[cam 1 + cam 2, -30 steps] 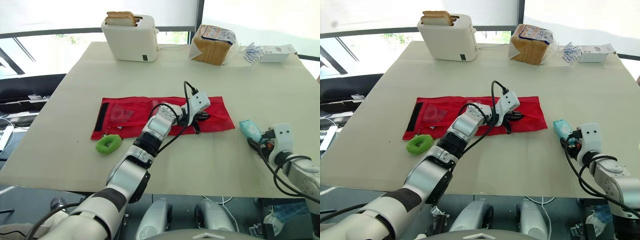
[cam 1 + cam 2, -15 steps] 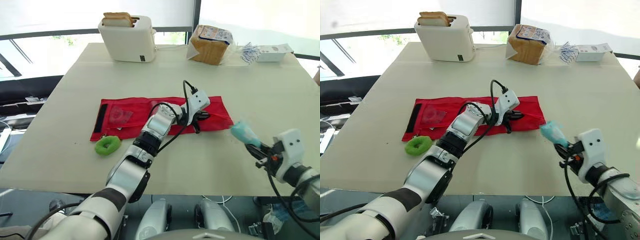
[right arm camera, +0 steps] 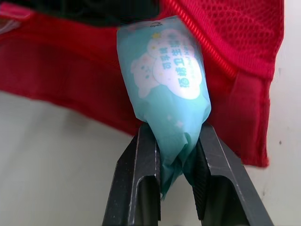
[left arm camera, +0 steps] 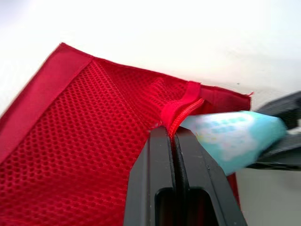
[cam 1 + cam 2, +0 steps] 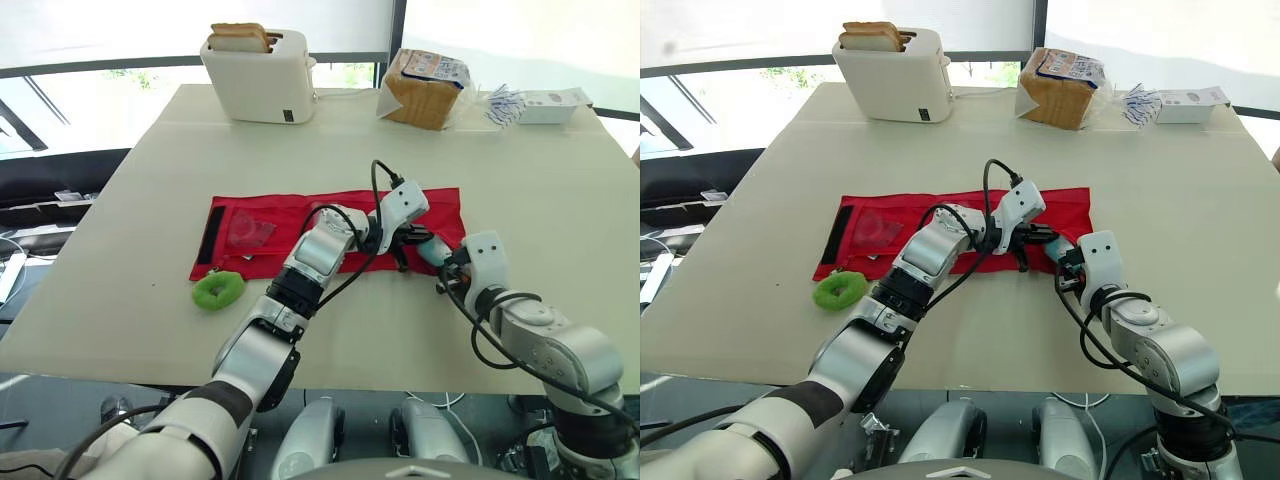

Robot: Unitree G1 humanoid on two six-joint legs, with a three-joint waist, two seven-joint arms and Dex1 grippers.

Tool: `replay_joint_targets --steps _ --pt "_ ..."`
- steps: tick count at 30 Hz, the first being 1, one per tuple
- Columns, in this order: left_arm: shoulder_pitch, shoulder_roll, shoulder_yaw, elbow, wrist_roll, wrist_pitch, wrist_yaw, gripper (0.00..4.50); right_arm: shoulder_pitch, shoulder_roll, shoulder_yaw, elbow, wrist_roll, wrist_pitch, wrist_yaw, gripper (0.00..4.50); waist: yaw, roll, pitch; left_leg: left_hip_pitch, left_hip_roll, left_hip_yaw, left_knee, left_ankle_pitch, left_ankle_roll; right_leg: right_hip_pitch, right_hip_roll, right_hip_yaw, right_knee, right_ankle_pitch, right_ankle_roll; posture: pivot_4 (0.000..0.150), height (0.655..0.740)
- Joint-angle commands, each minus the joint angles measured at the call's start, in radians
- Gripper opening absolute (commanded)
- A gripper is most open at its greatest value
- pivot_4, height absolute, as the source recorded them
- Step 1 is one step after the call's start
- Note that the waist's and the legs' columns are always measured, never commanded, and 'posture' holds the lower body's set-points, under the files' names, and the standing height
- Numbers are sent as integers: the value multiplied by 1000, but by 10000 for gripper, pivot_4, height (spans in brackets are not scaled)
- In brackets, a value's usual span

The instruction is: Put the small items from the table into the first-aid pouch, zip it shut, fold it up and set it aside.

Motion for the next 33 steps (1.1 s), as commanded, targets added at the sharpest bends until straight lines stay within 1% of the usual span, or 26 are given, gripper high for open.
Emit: replay_joint_targets --steps 1,5,7,10,11,12,13,14,15,17,18,23,25,27,28,29,30,31,32,33 --pt "15 1 -20 -70 -17 10 -22 0 -57 32 -9 85 -63 -75 -20 2894 0 0 0 0 0 0 0 0 0 0 0 0 0 0 0 1500 7400" --pt "15 0 -20 -65 -17 11 -16 0 -137 99 14 251 -127 -186 -21 2893 -2 0 0 0 0 0 0 0 0 0 0 0 0 0 0 1500 7400" --pt "5 -6 -15 -57 -19 10 -11 0 -181 135 37 356 -162 -272 -12 2893 -6 0 0 0 0 0 0 0 0 0 0 0 0 0 0 1500 7400" --pt "-4 -9 -10 -49 -20 7 -9 0 -215 169 57 462 -182 -376 42 2893 -22 0 0 1 0 0 0 0 0 0 0 0 0 0 0 1500 7400" --pt "-6 -8 -8 -45 -19 4 -9 0 -217 181 51 482 -191 -405 42 12893 -23 0 0 1 0 0 -1 0 0 0 0 0 0 0 0 1500 7400" --pt "-7 -6 -6 -41 -18 2 -7 0 -213 179 57 487 -202 -423 54 13136 -24 0 0 1 0 0 -1 0 0 0 0 0 0 0 0 1500 7400" --pt "-9 -3 -4 -37 -17 0 -5 0 -201 176 65 472 -206 -428 69 15877 -23 0 0 1 0 0 -1 0 0 0 0 0 0 0 0 1500 7400" --pt "-10 -1 -2 -34 -17 -1 -4 0 -188 175 67 453 -203 -429 82 20170 -23 0 0 1 0 0 -1 0 0 0 0 0 0 0 0 1500 7400" --pt "-11 0 2 -30 -17 -1 0 0 -166 174 65 416 -189 -421 102 23374 -20 0 0 1 0 0 -1 0 0 0 0 0 0 0 0 1500 7400" --pt "-14 1 10 -19 -17 -2 5 0 -101 140 67 298 -162 -395 153 27986 -9 0 0 1 -1 -1 -1 0 0 0 0 1 0 0 0 1500 7400" --pt "-16 3 13 -10 -15 -6 8 0 -58 113 63 220 -143 -378 181 27986 -8 0 0 0 -2 -3 -1 0 0 0 0 2 -1 0 1 1500 7400" --pt "-16 10 12 13 -12 -28 16 0 95 -1 19 -54 -93 -303 254 27986 -22 1 0 -1 -2 -3 -1 0 0 0 0 4 0 -1 2 1500 7400" --pt "-7 13 5 22 -8 -42 17 0 160 -38 -41 -154 -31 -260 286 27986 -23 1 0 0 -2 -3 -1 0 0 0 1 4 0 -1 2 1500 7400" --pt "2 17 -1 23 -12 -48 5 0 206 -62 -99 -214 23 -224 312 27986 -21 1 1 0 -2 -5 -2 0 0 0 1 3 0 -1 2 1500 7400" --pt "10 21 -3 16 -19 -53 -9 0 230 -77 -128 -243 47 -207 326 33313 -20 1 1 0 -1 -5 -2 0 0 0 1 3 0 -1 2 1500 7400" --pt "18 25 0 9 -27 -62 -18 0 248 -91 -151 -267 72 -192 340 34687 -19 1 1 0 -1 -4 -2 0 0 0 1 3 0 -1 2 1500 7400" --pt "34 34 -1 -10 -41 -53 -44 4724 260 -101 -186 -285 98 -172 344 39919 -19 1 1 0 -1 -4 -2 0 0 1 1 3 -1 -1 2 1500 7400" --pt "49 46 -5 -31 -55 -37 -77 6445 262 -102 -220 -291 114 -150 333 44443 -21 1 1 0 -1 -5 -2 0 0 1 1 3 -1 -1 2 1500 7400" --pt "74 67 -8 -62 -63 -31 -102 9649 253 -109 -262 -284 132 -123 323 45000 -23 1 1 0 -1 -4 -2 0 0 1 1 4 -1 -1 2 1500 7400" --pt "92 81 -11 -85 -68 -28 -118 14855 246 -114 -292 -279 146 -103 314 45000 -24 2 1 0 -1 -4 -2 0 0 1 1 4 -1 -1 2 1500 7400"
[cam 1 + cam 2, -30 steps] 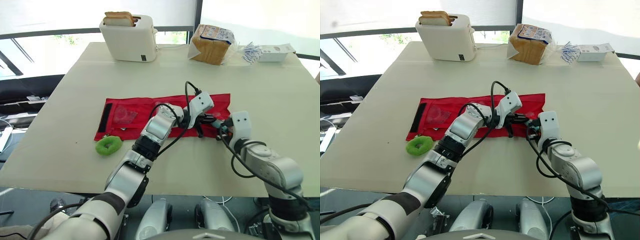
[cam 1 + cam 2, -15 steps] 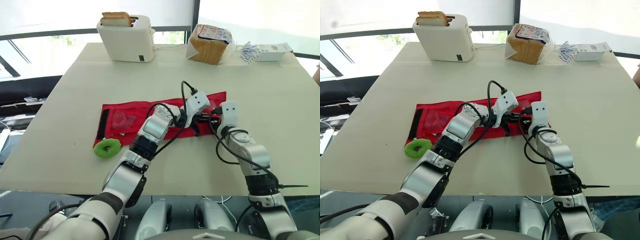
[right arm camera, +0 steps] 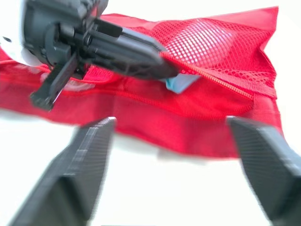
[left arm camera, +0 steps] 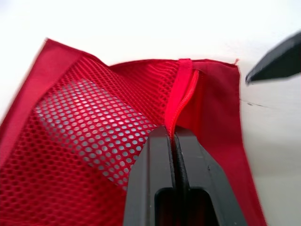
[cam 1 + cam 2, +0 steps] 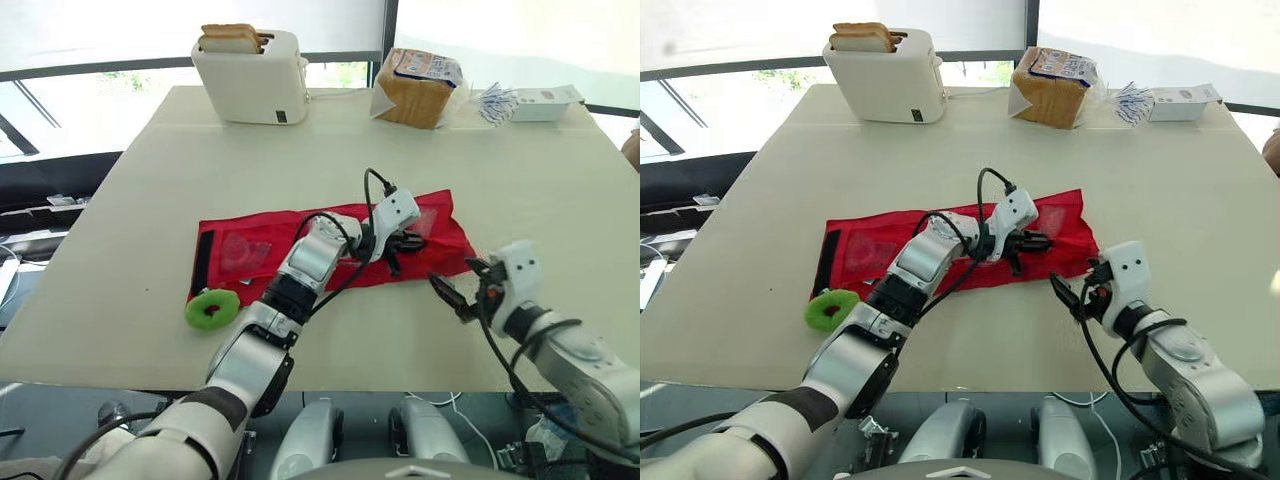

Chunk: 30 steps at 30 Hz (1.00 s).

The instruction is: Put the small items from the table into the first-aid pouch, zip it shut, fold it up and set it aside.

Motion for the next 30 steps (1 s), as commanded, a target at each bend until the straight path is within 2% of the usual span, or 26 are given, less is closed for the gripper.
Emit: replay_joint_targets --steps 1,3,4,5,8,12,13,14,17,20,25,27,30 --pt "60 51 -2 -123 -44 9 -75 18109 -40 -19 -139 -20 80 89 -22 45000 -1 0 0 0 0 0 0 0 0 0 0 0 0 0 0 1500 7400" --pt "121 99 36 -212 -94 -1 -115 27453 -109 -20 -207 43 118 164 -47 45000 -1 0 0 0 0 0 0 0 0 0 0 0 0 0 0 1500 7400" --pt "145 118 50 -248 -113 -6 -128 33591 -139 -19 -231 67 133 196 -57 45000 1 0 0 0 1 0 0 0 0 0 0 0 0 0 0 1500 7400" --pt "171 126 78 -281 -146 1 -126 37178 -167 -25 -245 90 145 226 -60 45000 2 0 0 0 1 0 0 0 0 0 0 0 0 0 0 1500 7400" --pt "278 171 196 -387 -245 -53 -131 37178 -287 -58 -247 213 177 305 -36 45000 2 1 0 0 1 0 0 0 0 0 -1 0 -1 0 0 1500 7400" --pt "362 259 312 -498 -430 55 -211 37178 -397 -91 -226 401 177 337 -3 45000 4 1 0 0 1 0 -1 0 0 0 -1 -1 -1 0 0 1500 7400" --pt "393 286 342 -539 -475 75 -227 42564 -425 -100 -217 462 168 335 7 45000 3 1 1 0 1 0 -1 0 0 0 -1 0 -1 0 0 1500 7400" --pt "426 313 365 -581 -505 89 -234 44745 -454 -107 -210 524 159 330 13 45000 3 1 1 0 1 1 -1 0 0 0 -1 0 -1 0 0 1500 7400" --pt "558 410 457 -731 -610 144 -249 44913 -541 -139 -146 724 130 291 84 45000 -1 2 1 0 0 2 -2 0 0 0 -2 1 -2 0 0 1500 7400" --pt "644 472 531 -825 -697 189 -233 44913 -584 -161 -101 844 123 267 159 45000 -1 2 2 1 1 2 -4 0 0 0 -2 1 -4 0 -1 1500 7400" --pt "760 570 638 -938 -798 219 -215 44913 -619 -156 -59 899 170 286 287 45000 1 2 1 3 1 1 -8 0 1 2 -2 0 -7 0 -1 1500 7400" --pt "788 598 666 -952 -830 226 -215 45000 -619 -139 -67 885 172 283 280 39699 1 2 1 3 1 1 -9 0 1 2 -2 0 -7 1 -1 1500 7400" --pt "800 608 669 -967 -852 225 -193 45000 -599 -138 -83 853 182 288 282 27535 4 3 2 3 1 1 -11 0 0 2 -2 0 -8 1 -1 1500 7400"
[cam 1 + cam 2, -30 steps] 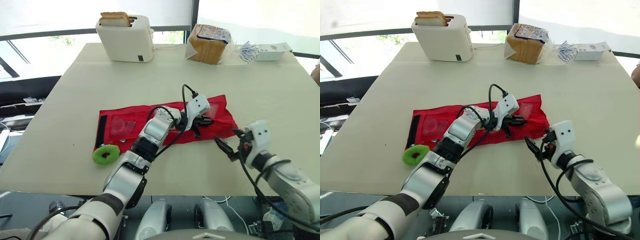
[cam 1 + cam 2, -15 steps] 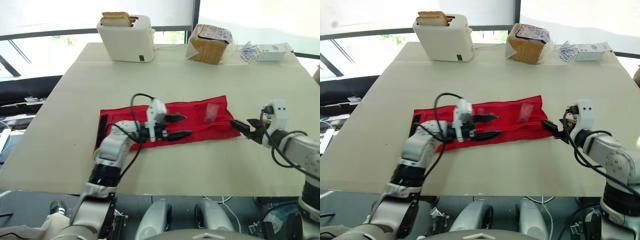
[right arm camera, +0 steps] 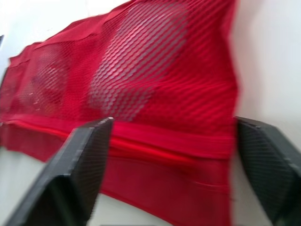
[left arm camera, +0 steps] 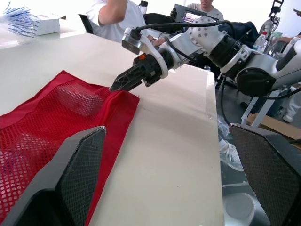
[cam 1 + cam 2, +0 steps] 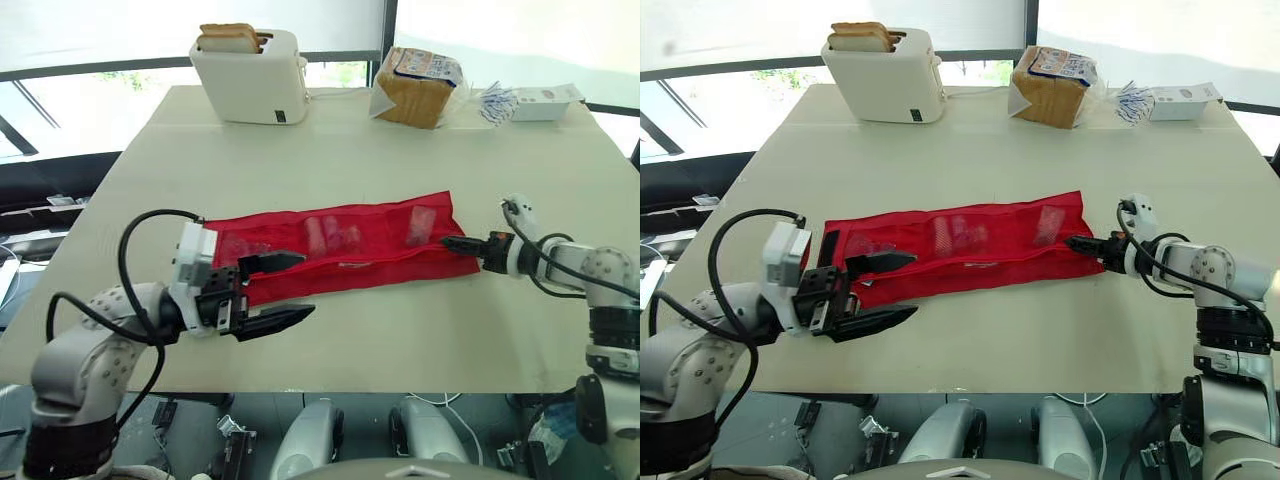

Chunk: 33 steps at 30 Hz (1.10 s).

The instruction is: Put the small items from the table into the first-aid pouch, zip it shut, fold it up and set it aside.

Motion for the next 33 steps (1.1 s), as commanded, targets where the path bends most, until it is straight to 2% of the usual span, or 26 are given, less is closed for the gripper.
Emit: replay_joint_targets --steps 1,2,3,5,6,11,15,19,21,25,28,29,30,33 --pt "9 14 19 -49 -45 -5 27 45000 18 -6 -39 -62 36 8 10 22985 3 0 0 0 0 0 0 0 0 0 0 0 -1 0 0 1500 7400" --pt "4 10 9 -49 -46 -11 35 45000 30 7 -83 -87 60 20 -6 16274 2 0 0 -1 0 -1 0 0 0 0 0 -1 -2 0 0 1500 7400" --pt "-1 4 -3 -52 -45 -14 46 45000 40 13 -121 -105 81 33 -16 13942 2 0 0 -1 0 0 -1 0 0 0 0 -1 -3 0 0 1500 7400" --pt "-13 -7 -24 -57 -45 -18 66 45000 61 13 -170 -141 106 57 -34 3908 3 0 0 -1 0 -1 -1 0 0 0 0 -1 -5 1 0 1500 7400" --pt "-19 -12 -35 -62 -47 -16 78 45000 71 6 -182 -155 111 65 -40 439 2 0 0 -1 0 -1 -2 0 0 0 0 -1 -5 1 0 1500 7400" --pt "-104 -33 -104 -22 -37 -20 106 45000 128 -37 -285 -300 127 120 -122 439 6 1 0 -2 0 -1 -2 0 0 0 0 -1 -5 1 0 1500 7400" --pt "-185 -58 -174 34 -13 -29 101 45000 278 -216 -395 -425 81 153 -142 439 29 3 1 -2 -1 -1 -2 0 0 1 -1 -2 -6 1 0 1500 7400" --pt "-250 -83 -225 67 -25 -26 87 45000 399 -353 -483 -403 29 118 -113 439 28 3 1 -3 -1 -1 -2 0 0 1 0 -1 -7 0 0 1500 7400" --pt "-280 -90 -248 92 -22 -30 62 45000 445 -381 -488 -390 7 89 -101 439 24 3 1 -1 0 -1 -2 0 0 3 0 -2 -6 1 0 1500 7400" --pt "-327 -95 -285 164 12 -61 11 45000 460 -357 -487 -350 -17 58 -117 439 10 3 1 1 1 1 -2 0 1 4 2 0 -5 1 0 1500 7400" --pt "-342 -96 -310 197 42 -81 -17 45000 525 -352 -453 -388 -45 -8 -93 439 5 3 1 1 1 1 -2 0 2 4 2 0 -4 1 -1 1500 7400" --pt "-341 -92 -312 205 52 -89 -27 45000 560 -352 -445 -422 -50 -45 -71 5725 5 3 1 1 1 1 -2 0 2 4 2 0 -5 1 0 1500 7400" --pt "-339 -88 -311 214 61 -95 -33 45000 598 -344 -455 -461 -65 -96 -61 7372 6 3 1 1 1 0 -2 1 1 4 2 -1 -5 1 0 1500 7400" --pt "-347 -79 -303 255 86 -78 -2 45000 723 -325 -558 -592 -94 -216 -20 19167 13 3 1 -1 1 0 -2 1 1 3 2 -1 -7 1 0 1500 7400"
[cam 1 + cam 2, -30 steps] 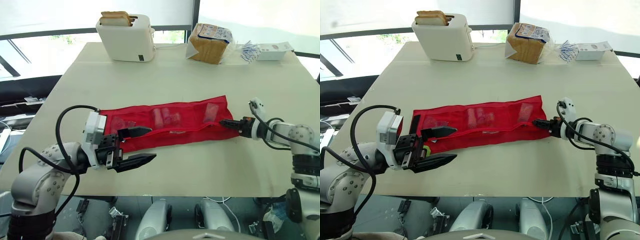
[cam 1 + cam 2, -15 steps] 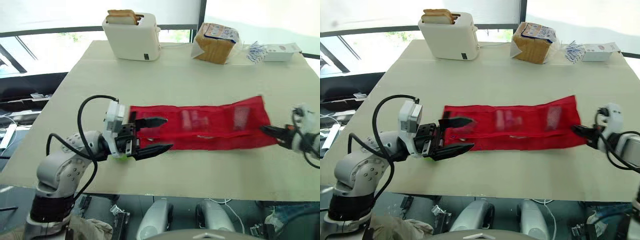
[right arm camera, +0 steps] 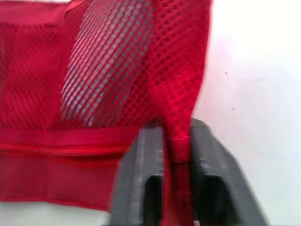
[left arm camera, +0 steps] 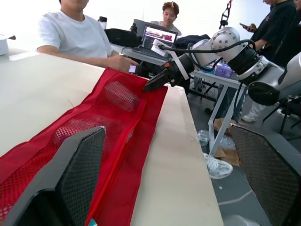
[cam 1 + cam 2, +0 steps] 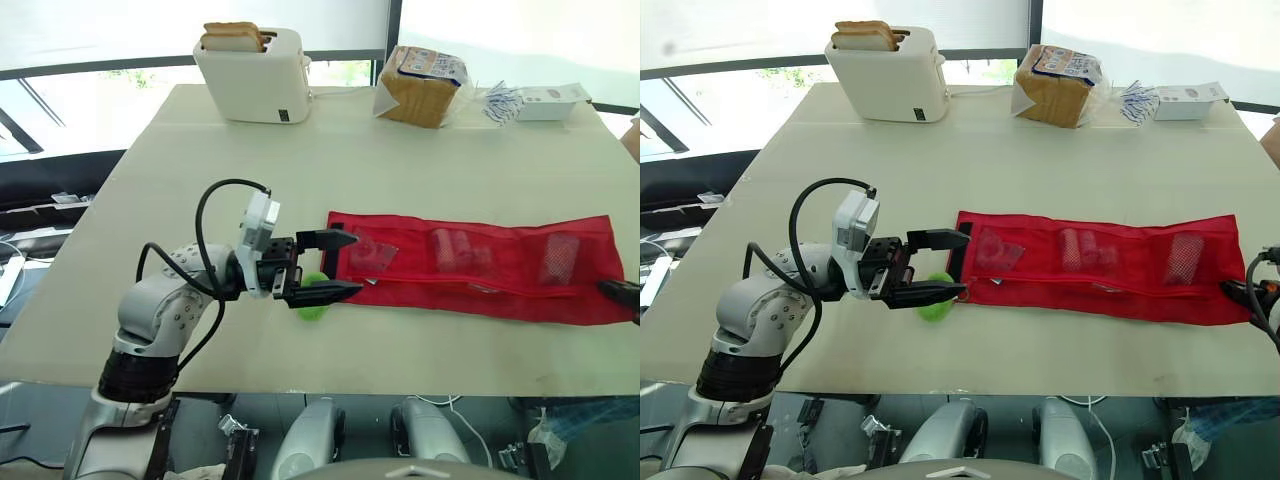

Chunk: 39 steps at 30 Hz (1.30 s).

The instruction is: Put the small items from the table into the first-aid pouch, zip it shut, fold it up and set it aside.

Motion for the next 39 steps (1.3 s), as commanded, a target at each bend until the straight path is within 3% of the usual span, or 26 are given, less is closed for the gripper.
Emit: replay_joint_targets --steps 1,3,4,5,6,10,14,20,27,35,39 --pt "-15 20 32 55 21 3 16 45000 113 12 -163 -192 -31 -139 58 24896 4 0 0 0 0 0 0 0 0 0 0 0 0 0 0 1500 7400" --pt "-43 30 54 161 21 45 36 45000 203 32 -251 -306 -39 -232 127 33806 10 1 0 0 0 0 0 -1 1 0 0 0 0 0 0 1500 7400" --pt "-76 26 67 247 26 79 66 45000 228 52 -286 -374 -34 -315 174 33806 12 0 0 0 0 0 0 -1 1 0 0 0 0 0 0 1500 7400" --pt "-103 26 77 312 29 102 81 45000 239 66 -305 -425 -25 -366 198 40384 14 0 0 1 0 -1 0 -1 2 0 0 -1 1 0 0 1500 7400" --pt "-135 28 71 385 59 129 118 45000 228 89 -316 -473 9 -424 223 43149 13 0 0 2 0 -2 0 -1 2 1 1 -1 1 0 0 1500 7400" --pt "-230 36 36 546 122 241 169 45000 197 95 -257 -613 143 -485 252 43149 4 -2 1 5 1 -2 0 -1 2 3 3 -1 1 0 0 1500 7400" --pt "-311 7 -6 608 159 356 206 45000 154 10 -182 -687 339 -465 243 43149 5 -6 4 2 0 -3 1 2 -3 2 1 -1 0 0 0 1500 7400" --pt "-358 -22 -98 621 193 561 230 45000 126 -73 -89 -714 356 -483 224 43149 16 -8 3 1 -1 -4 2 1 -3 2 -1 -2 0 0 0 1500 7400" --pt "-424 -153 33 670 107 810 295 45000 194 -94 -78 -727 366 -512 208 43149 22 -10 2 1 -1 -5 2 1 -3 2 -2 -3 1 0 0 1500 7400" --pt "-508 -236 253 780 69 936 411 45000 206 -152 27 -727 401 -567 91 43149 15 -11 3 1 -1 -5 3 2 -3 2 -1 -4 1 0 0 1500 7400" --pt "-510 -241 289 769 59 964 431 27290 157 -187 156 -727 437 -561 -13 44069 16 -11 3 1 -1 -5 3 2 -4 2 -1 -4 1 0 0 1500 7400"
